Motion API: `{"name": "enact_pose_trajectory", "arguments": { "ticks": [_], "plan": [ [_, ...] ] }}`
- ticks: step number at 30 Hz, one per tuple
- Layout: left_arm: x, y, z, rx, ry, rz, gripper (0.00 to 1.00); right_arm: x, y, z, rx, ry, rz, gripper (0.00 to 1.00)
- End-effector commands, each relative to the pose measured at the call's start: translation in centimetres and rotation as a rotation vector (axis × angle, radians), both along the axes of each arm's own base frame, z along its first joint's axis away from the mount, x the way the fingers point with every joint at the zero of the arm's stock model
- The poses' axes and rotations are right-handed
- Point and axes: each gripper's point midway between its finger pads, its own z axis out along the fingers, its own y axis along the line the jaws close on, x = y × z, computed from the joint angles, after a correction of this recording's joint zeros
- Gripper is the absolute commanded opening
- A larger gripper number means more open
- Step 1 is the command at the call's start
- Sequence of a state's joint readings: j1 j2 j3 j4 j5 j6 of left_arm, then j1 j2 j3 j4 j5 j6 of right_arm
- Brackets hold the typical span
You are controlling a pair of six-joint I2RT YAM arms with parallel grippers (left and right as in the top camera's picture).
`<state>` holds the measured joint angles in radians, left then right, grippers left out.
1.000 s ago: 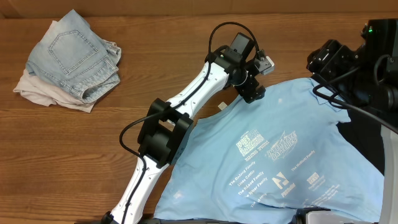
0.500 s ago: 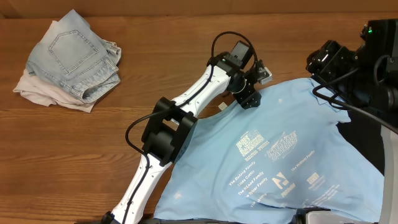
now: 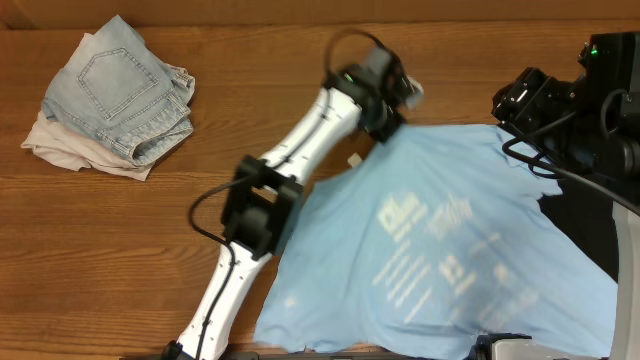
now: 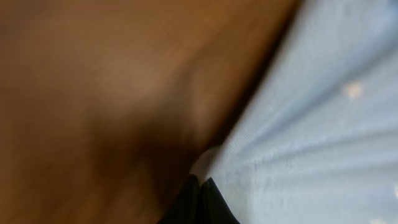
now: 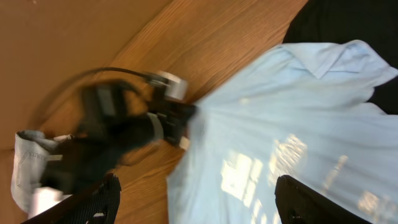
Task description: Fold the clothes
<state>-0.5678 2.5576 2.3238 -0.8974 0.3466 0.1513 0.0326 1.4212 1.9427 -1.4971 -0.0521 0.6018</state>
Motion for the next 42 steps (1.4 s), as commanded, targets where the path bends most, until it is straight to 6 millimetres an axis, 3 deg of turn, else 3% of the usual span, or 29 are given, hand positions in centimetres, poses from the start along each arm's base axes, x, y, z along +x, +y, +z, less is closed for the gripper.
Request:
{"name": "enact_pose_trajectory", "arguments": {
  "ticks": [1,3,6,9,10,11,12,15,20,22,25,26,27,30,34,36,38,39,42],
  "plan": [
    [9.9,11.5,7.7,-0.019,-0.124,0.394,0.04,-0.1,-0.2,0.3,-0.007,-0.010,-0.004,0.83],
    [11.8,16.5,9.5,-0.013,-0.149,0.491,0.04,-0.1,-0.2,0.3,-0.007,-0.011,-0.005,0.83],
    [13.1,23.5,10.3,0.003,-0.132,0.605,0.04,-0.1,-0.2,0.4,-0.007,-0.012,-0.005,0.84],
    [12.8,28.1,9.8,-0.001,-0.075,0.663,0.07,-0.1,-0.2,0.4,-0.007,-0.011,-0.005,0.84],
    [12.7,28.9,9.8,-0.018,-0.056,0.668,0.25,-0.1,-0.2,0.4,-0.007,-0.012,-0.005,0.84],
    [12.4,29.7,9.7,-0.038,-0.036,0.664,0.53,0.0,-0.2,0.3,-0.007,-0.012,-0.005,0.86],
    [12.2,30.2,9.7,-0.055,-0.017,0.662,0.65,0.1,-0.2,0.3,-0.007,-0.011,-0.005,0.88],
    [10.8,31.2,11.2,-0.133,0.045,0.659,0.77,0.2,-0.2,-0.8,-0.010,0.035,-0.003,0.89],
    [6.6,30.9,14.4,-0.177,0.132,0.579,0.80,0.8,-0.5,-4.4,-0.031,0.177,-0.012,0.90],
    [4.4,30.0,14.8,-0.146,0.176,0.529,0.77,1.3,-0.6,-6.3,-0.038,0.238,-0.015,0.90],
    [0.7,27.8,14.6,-0.091,0.277,0.436,0.57,2.0,-0.6,-9.2,-0.040,0.329,-0.013,0.92],
    [0.4,27.5,14.5,-0.074,0.283,0.435,0.47,2.2,-0.5,-10.0,-0.038,0.352,-0.010,0.93],
    [0.1,27.3,14.7,-0.058,0.291,0.461,0.45,2.5,-0.4,-10.7,-0.032,0.376,-0.006,0.93],
    [-0.8,26.0,17.6,-0.070,0.233,0.438,0.46,3.0,-0.3,-12.5,-0.027,0.432,-0.003,0.96],
    [-2.5,28.1,22.7,0.048,0.071,0.549,0.51,4.6,-1.1,-14.1,-0.049,0.443,0.024,0.99],
    [-4.0,29.6,25.1,0.144,-0.021,0.615,0.57,5.9,-1.9,-15.2,-0.062,0.436,0.042,0.88],
    [-5.7,30.4,26.5,0.201,-0.060,0.657,0.63,7.4,-2.8,-17.2,-0.057,0.439,0.018,0.60],
    [-6.9,30.5,26.8,0.214,-0.055,0.670,0.66,8.0,-3.4,-18.6,-0.053,0.448,0.005,0.54],
    [-9.6,30.3,25.9,0.230,0.017,0.692,0.71,9.1,-4.7,-22.4,-0.038,0.477,-0.025,0.53]
  ]
}}
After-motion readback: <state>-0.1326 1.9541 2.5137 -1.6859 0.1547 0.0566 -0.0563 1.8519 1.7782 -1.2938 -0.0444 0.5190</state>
